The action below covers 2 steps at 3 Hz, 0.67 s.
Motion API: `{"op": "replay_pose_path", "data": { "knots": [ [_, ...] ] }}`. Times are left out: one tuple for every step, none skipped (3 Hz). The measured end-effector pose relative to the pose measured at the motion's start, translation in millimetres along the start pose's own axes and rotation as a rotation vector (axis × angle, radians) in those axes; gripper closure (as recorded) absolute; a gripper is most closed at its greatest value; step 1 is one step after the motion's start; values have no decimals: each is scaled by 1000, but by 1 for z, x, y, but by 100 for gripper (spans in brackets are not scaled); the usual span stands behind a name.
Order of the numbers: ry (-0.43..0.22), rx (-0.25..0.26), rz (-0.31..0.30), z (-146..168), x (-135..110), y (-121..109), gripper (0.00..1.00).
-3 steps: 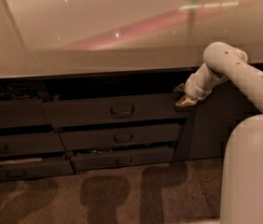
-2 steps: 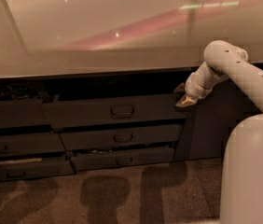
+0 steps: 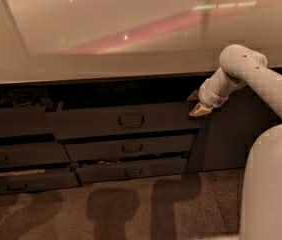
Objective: Open top drawer
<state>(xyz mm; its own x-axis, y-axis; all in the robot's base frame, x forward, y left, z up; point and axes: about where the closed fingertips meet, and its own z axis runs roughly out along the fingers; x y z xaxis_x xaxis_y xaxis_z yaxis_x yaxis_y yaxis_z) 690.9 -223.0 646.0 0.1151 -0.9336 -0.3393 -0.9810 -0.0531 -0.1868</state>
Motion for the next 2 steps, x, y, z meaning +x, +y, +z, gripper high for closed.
{"op": "replay_pose_path", "data": {
  "knots": [
    [4,-1,-4,2,0,6,100],
    [23,39,-32,-13,6,9,100]
  ]
}}
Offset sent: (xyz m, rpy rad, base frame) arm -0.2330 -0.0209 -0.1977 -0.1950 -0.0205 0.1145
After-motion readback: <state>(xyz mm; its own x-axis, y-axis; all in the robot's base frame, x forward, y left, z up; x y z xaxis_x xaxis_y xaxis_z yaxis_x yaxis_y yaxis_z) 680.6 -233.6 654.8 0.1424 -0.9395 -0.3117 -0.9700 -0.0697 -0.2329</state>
